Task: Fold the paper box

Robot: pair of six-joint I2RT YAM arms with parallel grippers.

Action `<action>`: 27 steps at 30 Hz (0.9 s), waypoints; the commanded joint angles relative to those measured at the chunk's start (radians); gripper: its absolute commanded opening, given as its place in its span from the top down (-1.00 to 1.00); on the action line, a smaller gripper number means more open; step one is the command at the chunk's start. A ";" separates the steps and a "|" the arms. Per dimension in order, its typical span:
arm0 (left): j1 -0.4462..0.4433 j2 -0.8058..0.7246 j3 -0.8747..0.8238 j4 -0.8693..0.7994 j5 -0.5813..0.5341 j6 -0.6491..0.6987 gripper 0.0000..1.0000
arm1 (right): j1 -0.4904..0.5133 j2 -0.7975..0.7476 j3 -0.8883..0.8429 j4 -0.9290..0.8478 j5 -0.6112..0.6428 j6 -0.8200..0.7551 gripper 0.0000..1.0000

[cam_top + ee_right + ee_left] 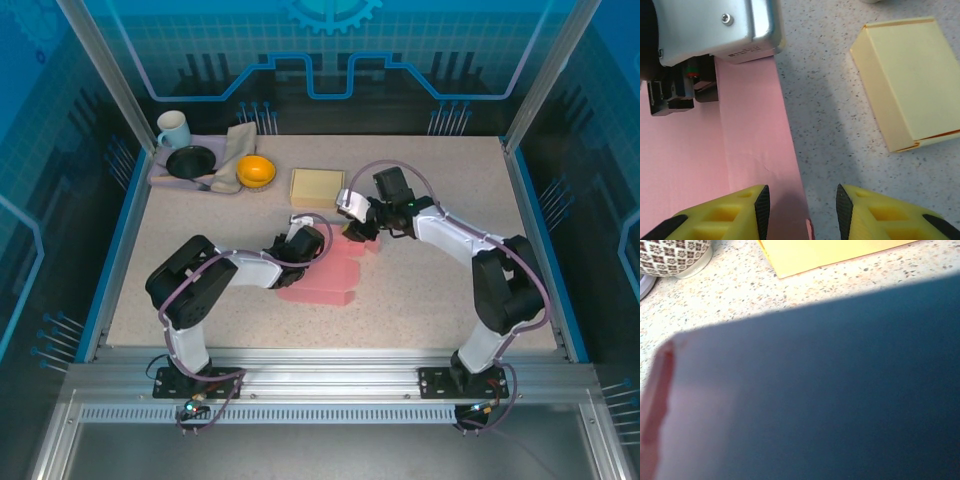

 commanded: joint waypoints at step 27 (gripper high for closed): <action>0.036 -0.276 -0.245 0.180 0.296 0.096 -0.35 | 0.004 0.110 0.102 -0.120 0.029 0.054 0.20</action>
